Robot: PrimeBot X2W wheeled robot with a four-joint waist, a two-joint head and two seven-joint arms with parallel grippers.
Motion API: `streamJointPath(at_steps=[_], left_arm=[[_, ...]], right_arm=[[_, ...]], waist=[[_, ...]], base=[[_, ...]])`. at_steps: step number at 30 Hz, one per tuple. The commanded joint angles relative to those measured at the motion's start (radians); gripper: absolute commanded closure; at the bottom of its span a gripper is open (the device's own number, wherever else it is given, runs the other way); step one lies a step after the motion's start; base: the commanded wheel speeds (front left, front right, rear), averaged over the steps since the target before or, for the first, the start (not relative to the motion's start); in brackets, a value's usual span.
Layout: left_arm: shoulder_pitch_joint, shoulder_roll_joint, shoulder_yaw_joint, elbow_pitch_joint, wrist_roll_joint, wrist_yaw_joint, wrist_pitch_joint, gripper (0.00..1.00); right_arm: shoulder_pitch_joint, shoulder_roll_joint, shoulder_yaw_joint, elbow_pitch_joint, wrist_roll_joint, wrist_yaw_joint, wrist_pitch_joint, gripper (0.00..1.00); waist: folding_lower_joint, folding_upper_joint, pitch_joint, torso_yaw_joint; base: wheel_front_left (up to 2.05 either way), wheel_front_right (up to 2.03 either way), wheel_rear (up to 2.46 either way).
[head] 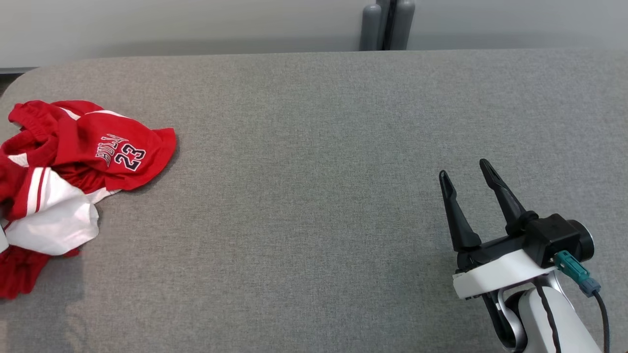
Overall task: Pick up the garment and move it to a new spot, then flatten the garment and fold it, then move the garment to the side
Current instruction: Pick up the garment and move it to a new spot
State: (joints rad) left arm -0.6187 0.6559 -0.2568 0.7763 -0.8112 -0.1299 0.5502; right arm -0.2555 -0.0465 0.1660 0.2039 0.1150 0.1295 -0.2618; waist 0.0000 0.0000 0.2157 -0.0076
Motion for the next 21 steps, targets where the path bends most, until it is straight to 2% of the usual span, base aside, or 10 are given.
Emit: streamJointPath(at_steps=[1,6,12,21], left_arm=[[0.002,0.006,-0.004,-0.033,-0.005,-0.001,-0.01,1.0],[0.014,0.012,-0.013,-0.109,0.001,-0.001,-0.019,1.0],[0.028,0.014,-0.028,-0.253,0.016,0.018,-0.014,1.0],[0.052,0.0,-0.033,-0.541,-0.018,0.045,0.032,1.0]], right_arm=[[0.015,-0.007,-0.001,0.001,0.008,0.002,-0.005,0.0],[0.023,-0.007,0.004,0.012,0.018,0.002,-0.005,0.0],[0.04,-0.008,0.014,0.017,0.036,0.002,-0.005,0.0],[0.057,-0.007,0.01,0.006,0.052,0.002,-0.005,0.0]], waist=[[0.0,0.0,-0.018,0.008],[0.0,0.0,-0.053,0.013],[0.0,0.0,-0.104,0.001],[0.0,0.0,-0.144,-0.077]], base=[[0.0,0.0,0.0],[0.0,0.0,0.0],[0.0,0.0,0.0],[0.0,0.0,0.0]])
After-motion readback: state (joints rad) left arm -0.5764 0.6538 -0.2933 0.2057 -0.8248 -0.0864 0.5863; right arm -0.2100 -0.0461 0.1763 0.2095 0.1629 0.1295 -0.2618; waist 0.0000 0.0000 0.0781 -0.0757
